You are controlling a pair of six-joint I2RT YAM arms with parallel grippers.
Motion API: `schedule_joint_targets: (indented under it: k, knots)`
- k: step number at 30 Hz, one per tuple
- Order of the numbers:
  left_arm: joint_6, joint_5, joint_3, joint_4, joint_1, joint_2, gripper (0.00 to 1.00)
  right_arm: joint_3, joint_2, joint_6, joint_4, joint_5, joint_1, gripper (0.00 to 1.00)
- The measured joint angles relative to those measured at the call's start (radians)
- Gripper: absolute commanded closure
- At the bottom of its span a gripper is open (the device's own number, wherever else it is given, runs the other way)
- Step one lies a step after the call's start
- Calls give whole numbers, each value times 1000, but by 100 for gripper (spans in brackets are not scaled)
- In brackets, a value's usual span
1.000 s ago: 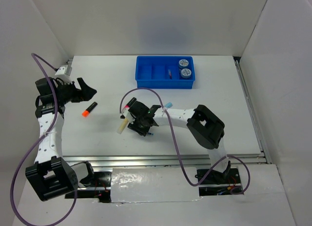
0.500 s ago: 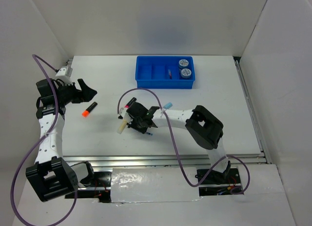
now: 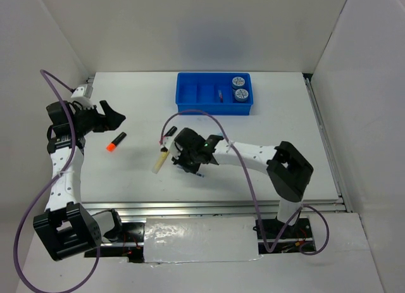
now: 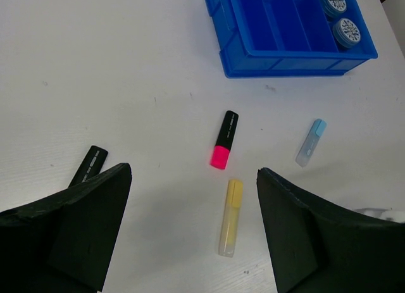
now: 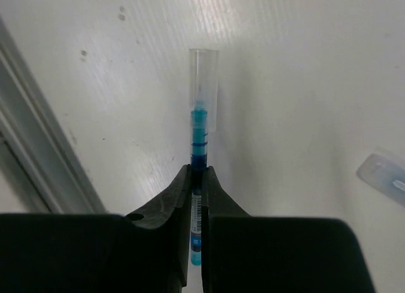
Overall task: Sort the stationery into containers
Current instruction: Pick up the pen from the center of the board, then place the pen in the storage box.
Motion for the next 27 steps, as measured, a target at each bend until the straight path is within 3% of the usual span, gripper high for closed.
schedule_joint_targets:
  k: [6,12,14,19,27]
  knots:
    - [-14,-1,0,9,-5,0,8,48,-121,53,-19,-117,-154,100]
    - [-17,-9,-30,39,-33,-8,8,144,-128,127,-13,-133,-340,100]
    - [-17,-18,-32,39,-51,-8,4,198,-119,159,-17,-130,-392,100]
    - [-27,-80,-31,44,-99,-5,1,418,-39,254,-14,-111,-521,100]
    - [-40,-194,36,17,-148,54,1,751,219,354,-12,-39,-680,100]
